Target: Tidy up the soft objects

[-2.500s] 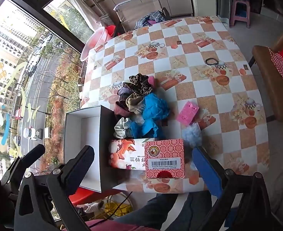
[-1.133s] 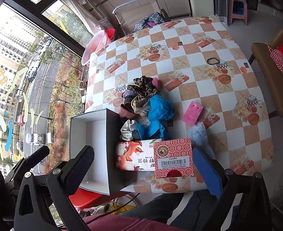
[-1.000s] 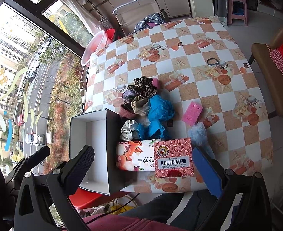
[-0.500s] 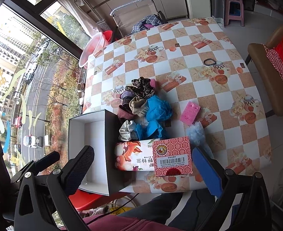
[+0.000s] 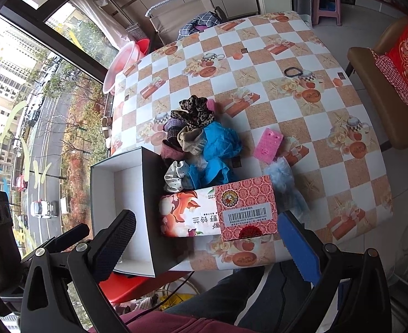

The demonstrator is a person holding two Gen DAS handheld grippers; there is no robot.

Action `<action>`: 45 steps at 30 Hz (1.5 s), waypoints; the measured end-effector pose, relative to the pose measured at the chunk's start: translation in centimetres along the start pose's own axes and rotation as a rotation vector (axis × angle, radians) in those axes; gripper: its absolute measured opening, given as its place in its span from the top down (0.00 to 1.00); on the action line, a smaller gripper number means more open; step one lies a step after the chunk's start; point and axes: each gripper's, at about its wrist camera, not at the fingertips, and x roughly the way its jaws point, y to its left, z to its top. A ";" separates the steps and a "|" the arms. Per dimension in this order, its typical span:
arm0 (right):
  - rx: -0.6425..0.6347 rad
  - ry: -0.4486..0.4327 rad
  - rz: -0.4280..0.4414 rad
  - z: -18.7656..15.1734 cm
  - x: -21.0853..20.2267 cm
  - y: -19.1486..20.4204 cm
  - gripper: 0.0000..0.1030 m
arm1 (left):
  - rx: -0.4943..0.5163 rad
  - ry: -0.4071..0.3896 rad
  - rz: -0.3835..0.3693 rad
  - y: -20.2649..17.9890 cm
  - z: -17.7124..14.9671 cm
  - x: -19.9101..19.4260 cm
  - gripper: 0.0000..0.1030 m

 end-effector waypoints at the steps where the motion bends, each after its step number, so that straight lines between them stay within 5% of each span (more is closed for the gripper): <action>1: 0.001 0.003 -0.001 -0.2 0.1 0.0 0.00 | -0.006 0.010 0.001 0.2 -0.1 0.2 0.00; 12: -0.004 0.094 -0.031 0.4 3.2 -2.1 0.00 | -0.045 0.088 0.118 1.4 0.5 3.9 0.00; 21: -0.006 0.120 -0.061 5.8 4.7 -6.1 0.00 | -0.106 0.074 0.225 1.9 5.5 6.4 0.00; 31: 0.017 0.211 -0.103 9.6 9.1 -12.0 0.00 | -0.041 0.062 0.364 -0.6 11.5 12.2 0.00; 45: -0.230 0.361 -0.148 10.8 20.7 -12.2 0.00 | 0.055 0.101 0.500 -0.9 18.1 23.4 0.00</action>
